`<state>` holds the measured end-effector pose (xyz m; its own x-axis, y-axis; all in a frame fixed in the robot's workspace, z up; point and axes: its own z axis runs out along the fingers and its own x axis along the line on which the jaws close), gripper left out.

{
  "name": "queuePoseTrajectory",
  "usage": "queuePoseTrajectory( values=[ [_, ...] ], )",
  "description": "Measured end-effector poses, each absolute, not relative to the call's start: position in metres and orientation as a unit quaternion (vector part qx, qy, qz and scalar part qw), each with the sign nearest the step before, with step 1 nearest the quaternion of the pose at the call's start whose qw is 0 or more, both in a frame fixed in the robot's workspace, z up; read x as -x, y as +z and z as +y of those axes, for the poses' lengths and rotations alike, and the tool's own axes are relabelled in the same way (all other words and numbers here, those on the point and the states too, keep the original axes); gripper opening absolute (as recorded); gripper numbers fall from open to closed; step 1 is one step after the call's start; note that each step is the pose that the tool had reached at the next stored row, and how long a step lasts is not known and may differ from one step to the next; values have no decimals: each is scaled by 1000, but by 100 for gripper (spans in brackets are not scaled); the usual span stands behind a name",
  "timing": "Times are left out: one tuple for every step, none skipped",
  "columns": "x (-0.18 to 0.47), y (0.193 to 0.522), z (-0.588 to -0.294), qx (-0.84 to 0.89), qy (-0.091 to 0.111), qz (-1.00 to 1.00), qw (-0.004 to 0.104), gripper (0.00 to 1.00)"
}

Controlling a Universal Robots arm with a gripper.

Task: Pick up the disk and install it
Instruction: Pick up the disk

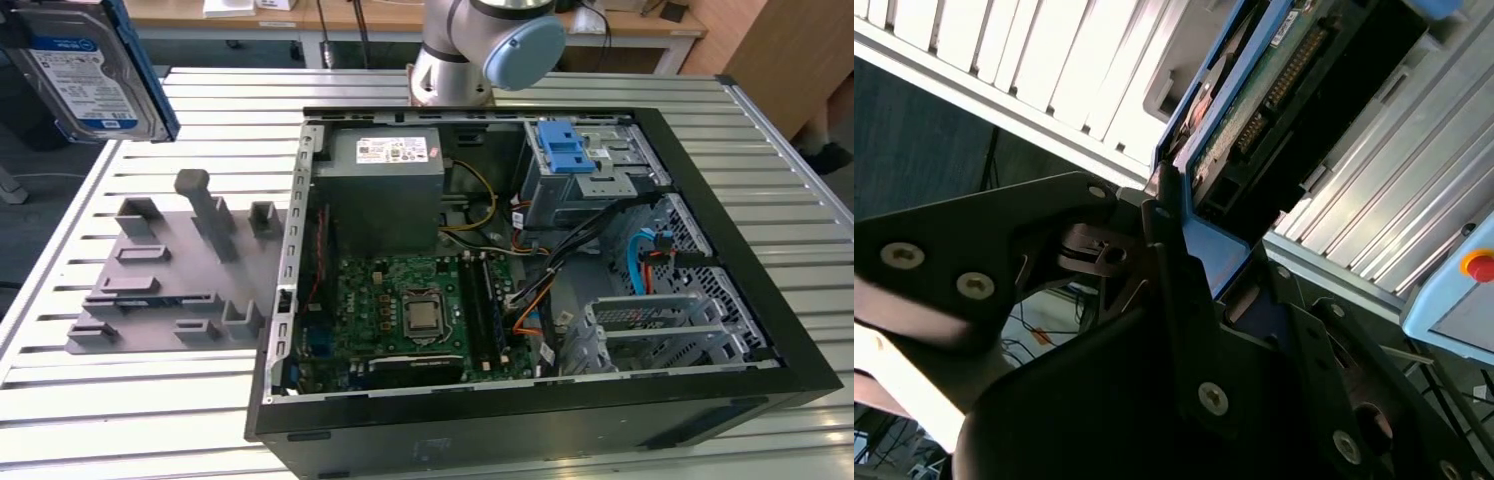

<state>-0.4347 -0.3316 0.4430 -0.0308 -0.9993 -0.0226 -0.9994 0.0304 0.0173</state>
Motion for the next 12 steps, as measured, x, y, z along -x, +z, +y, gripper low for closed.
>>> queuePoseTrajectory(
  values=[
    [435,444,-332,696,14,718,2,36],
    [435,446,-332,696,14,718,2,36],
    [435,447,-332,696,14,718,2,36],
    [435,448,-332,696,14,718,2,36],
    [435,450,-332,696,14,718,2,36],
    [435,451,-332,696,14,718,2,36],
    [435,452,-332,696,14,718,2,36],
    [435,453,-332,696,14,718,2,36],
    [435,455,-332,696,14,718,2,36],
    [435,456,-332,696,14,718,2,36],
    [435,457,-332,696,14,718,2,36],
    [435,458,-332,696,14,718,2,36]
  ],
)
